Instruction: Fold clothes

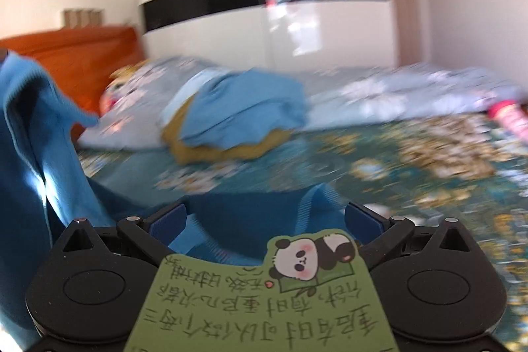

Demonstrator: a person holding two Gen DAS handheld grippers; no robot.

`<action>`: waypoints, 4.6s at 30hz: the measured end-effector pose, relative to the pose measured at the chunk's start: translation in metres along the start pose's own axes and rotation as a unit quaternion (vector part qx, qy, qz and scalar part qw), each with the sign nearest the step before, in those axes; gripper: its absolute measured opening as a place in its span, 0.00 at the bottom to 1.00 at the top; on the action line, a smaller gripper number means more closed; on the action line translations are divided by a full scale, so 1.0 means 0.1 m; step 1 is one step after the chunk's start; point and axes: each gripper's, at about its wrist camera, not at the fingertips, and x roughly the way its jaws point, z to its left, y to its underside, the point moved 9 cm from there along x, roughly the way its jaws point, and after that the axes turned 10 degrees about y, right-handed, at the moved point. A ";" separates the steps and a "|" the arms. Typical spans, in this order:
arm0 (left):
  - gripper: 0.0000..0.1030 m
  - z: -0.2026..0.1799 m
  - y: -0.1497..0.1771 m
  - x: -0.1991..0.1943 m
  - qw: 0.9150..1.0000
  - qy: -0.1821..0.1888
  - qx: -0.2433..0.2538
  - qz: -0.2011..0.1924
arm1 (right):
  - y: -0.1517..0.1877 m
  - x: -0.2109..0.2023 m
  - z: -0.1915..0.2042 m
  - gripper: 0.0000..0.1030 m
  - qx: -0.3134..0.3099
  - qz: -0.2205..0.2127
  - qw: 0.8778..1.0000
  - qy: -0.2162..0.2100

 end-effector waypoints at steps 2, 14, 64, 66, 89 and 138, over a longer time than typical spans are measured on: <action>0.04 0.20 0.03 -0.19 0.999 -0.006 -0.028 -0.021 | 0.11 0.17 0.24 0.92 -0.025 0.026 0.999 -0.029; 0.04 0.72 0.10 -0.52 0.997 -0.015 -0.075 -0.032 | 0.38 0.83 0.84 0.52 -0.109 0.140 0.978 -0.107; 0.04 -0.20 -0.91 -0.63 0.993 0.030 -0.027 -0.110 | -2.38 -1.48 0.01 0.10 0.013 -0.185 0.981 -0.059; 0.04 0.16 -0.63 -0.20 0.995 0.012 -0.069 -0.075 | -2.18 -0.98 -0.06 0.10 0.014 -0.145 0.989 -0.040; 0.04 2.22 0.77 2.08 0.976 -0.135 -0.148 0.089 | -0.99 2.35 -0.58 0.09 0.024 0.073 0.996 0.046; 0.83 1.24 1.83 -0.90 0.967 -0.105 -0.156 0.169 | 1.24 -0.93 -0.71 0.43 0.085 0.185 0.978 0.054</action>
